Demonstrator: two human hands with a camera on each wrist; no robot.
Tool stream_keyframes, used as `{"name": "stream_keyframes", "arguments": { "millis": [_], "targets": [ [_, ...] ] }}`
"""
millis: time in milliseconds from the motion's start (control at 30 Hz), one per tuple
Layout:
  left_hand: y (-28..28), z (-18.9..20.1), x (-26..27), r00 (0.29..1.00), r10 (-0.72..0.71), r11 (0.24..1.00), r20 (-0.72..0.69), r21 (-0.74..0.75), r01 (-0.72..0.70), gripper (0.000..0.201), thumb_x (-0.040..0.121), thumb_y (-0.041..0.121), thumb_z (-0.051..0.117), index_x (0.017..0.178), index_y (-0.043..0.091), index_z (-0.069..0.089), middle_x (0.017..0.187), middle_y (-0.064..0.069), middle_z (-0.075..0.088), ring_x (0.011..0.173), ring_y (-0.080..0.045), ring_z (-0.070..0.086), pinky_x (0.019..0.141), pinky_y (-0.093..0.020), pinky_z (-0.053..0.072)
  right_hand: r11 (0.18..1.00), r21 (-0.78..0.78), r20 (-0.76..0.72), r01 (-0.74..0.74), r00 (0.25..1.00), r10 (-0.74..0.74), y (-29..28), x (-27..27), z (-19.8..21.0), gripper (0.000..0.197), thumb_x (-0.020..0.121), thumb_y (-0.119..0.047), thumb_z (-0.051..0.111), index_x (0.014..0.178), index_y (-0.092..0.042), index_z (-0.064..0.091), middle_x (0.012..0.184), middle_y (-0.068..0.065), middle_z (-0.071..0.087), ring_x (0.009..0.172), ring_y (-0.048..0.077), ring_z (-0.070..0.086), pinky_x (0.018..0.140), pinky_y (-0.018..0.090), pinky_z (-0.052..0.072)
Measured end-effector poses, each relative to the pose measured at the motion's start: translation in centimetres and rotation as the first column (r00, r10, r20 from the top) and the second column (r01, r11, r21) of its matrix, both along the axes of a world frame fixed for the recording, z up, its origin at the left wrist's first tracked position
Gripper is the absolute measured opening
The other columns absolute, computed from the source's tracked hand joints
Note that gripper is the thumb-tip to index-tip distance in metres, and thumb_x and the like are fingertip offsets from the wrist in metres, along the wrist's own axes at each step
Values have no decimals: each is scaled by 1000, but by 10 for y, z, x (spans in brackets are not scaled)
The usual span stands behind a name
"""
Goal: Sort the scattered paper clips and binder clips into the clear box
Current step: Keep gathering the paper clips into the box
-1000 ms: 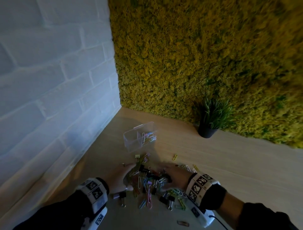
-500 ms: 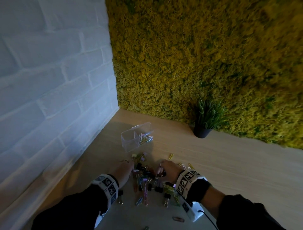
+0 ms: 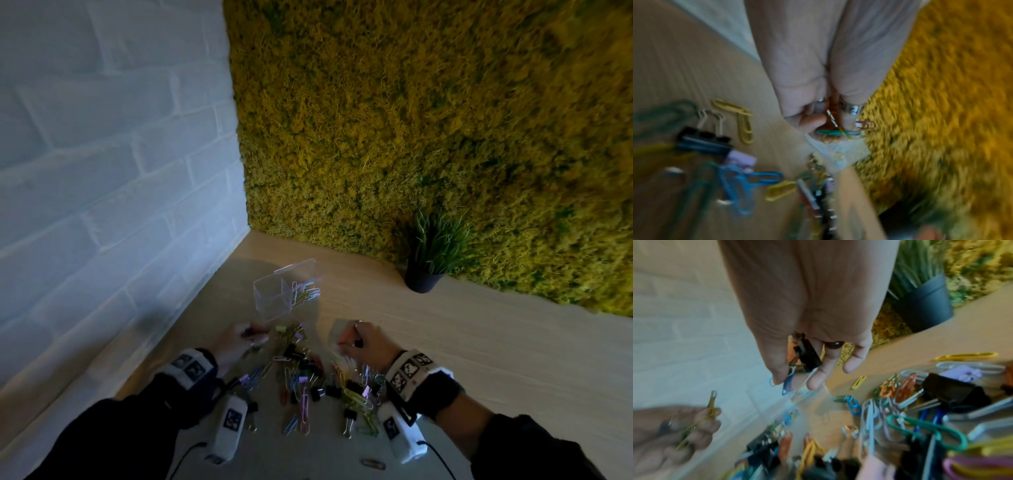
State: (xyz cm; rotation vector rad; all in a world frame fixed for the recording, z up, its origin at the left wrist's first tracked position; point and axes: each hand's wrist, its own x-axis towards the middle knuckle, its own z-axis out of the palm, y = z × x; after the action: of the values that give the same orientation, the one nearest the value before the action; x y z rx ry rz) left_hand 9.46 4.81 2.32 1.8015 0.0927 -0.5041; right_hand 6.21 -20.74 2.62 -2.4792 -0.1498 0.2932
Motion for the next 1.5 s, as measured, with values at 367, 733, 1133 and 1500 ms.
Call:
{"name": "stream_keyframes", "arguments": {
  "millis": [367,733,1133,1500],
  "targets": [
    [-5,15,-15,900,-24,708,-435,-643,-292,10,67,-2,74,70,0,64,59,-11,63,50,-18,62,47,-28,57,462,744,-446,482,874,-194,-3,-7,-2,18,90,6,48,77,-6,45,64,12,56,48,18,57,48,26,50],
    [-23,8,-16,890,-72,709,-450,-651,-272,20,75,27,48,62,12,45,49,1,42,36,-11,39,34,-15,29,95,739,-662,667,745,-80,14,-12,-3,35,96,-25,42,66,-11,55,63,4,53,52,15,54,45,22,46],
    [-22,8,-16,940,33,878,-340,-439,-190,31,100,19,33,76,9,50,43,6,42,28,-4,28,29,-12,23,535,707,-235,463,867,-439,1,-1,-11,9,82,2,65,83,-1,56,65,6,68,51,6,67,48,18,53],
    [-24,8,-12,923,52,917,-382,-347,-195,35,100,21,33,71,13,51,45,7,40,31,-4,27,33,-14,19,790,485,51,374,890,-452,-8,-6,-6,19,82,-17,67,77,-35,62,83,4,75,85,15,71,81,32,57]
  ]
}}
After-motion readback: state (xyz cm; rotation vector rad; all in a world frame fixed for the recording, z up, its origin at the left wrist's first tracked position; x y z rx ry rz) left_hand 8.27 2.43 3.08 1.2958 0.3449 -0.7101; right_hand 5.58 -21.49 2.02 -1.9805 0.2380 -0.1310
